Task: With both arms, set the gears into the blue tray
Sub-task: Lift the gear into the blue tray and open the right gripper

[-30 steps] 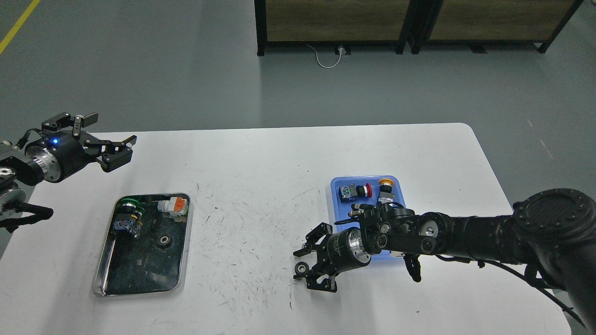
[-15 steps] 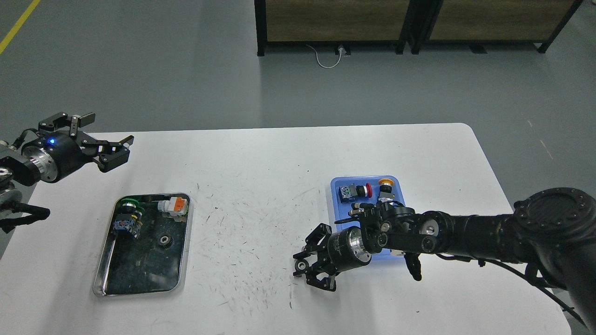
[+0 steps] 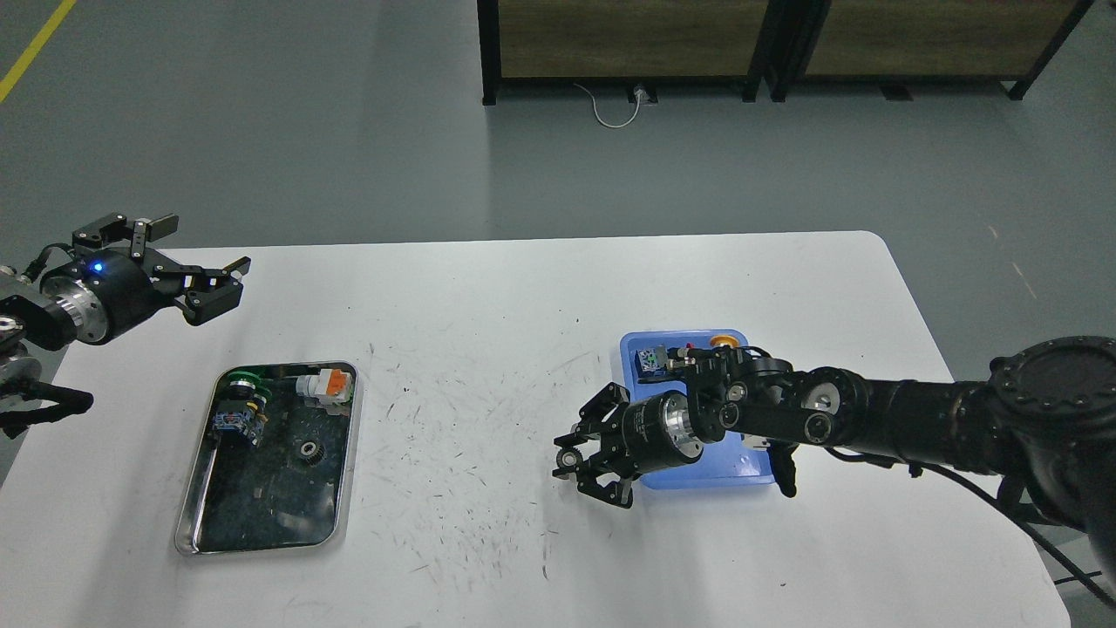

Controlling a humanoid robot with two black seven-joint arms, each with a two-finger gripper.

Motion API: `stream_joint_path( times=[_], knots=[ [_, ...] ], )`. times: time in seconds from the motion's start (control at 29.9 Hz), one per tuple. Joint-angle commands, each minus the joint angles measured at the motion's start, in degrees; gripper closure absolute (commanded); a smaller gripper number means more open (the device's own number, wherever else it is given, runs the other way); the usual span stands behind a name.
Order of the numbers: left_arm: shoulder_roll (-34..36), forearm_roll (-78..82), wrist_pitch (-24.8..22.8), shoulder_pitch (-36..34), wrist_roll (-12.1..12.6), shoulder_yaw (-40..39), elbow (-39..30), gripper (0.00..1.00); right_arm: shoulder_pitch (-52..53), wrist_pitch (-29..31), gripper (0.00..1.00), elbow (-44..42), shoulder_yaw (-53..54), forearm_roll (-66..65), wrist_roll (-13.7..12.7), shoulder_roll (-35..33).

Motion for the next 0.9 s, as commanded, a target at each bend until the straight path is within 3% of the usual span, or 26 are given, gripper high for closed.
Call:
stream_joint_path(
  times=[0.0,0.27,0.53,0.6,0.77,0.87],
  knots=[
    [0.0,0.0,0.0,0.0,-0.1,0.0,0.0,0.02,0.4,0.1,0.76,0.6,1.3,0.1,0.0,-4.6],
    [-0.1,0.0,0.0,0.1,-0.3,0.1,0.0,0.02,-0.4,1.0,0.75,3.6,2.6,0.0,0.1,-15.4],
    [-0.1,0.0,-0.1,-0.1,-0.4,-0.5,-0.1,0.02,-4.3,1.0,0.71,3.1,2.8,-0.7,0.0,-16.6],
    [0.0,0.0,-0.1,-0.1,-0.4,-0.6,-0.1,0.02,-5.1,0.9,0.65,2.1,2.8,-0.7,0.0,-16.2],
    [0.3,0.0,-0.2,-0.1,-0.4,-0.7,-0.1,0.02,-5.5,0.5,0.36,0.7,3.1,-0.6,0.0,-15.7],
    [0.3,-0.1,-0.2,-0.1,-0.4,-0.7,-0.1,0.02,-5.5,0.4,0.27,0.7,4.9,-0.3,0.0,-15.8]
  ],
)
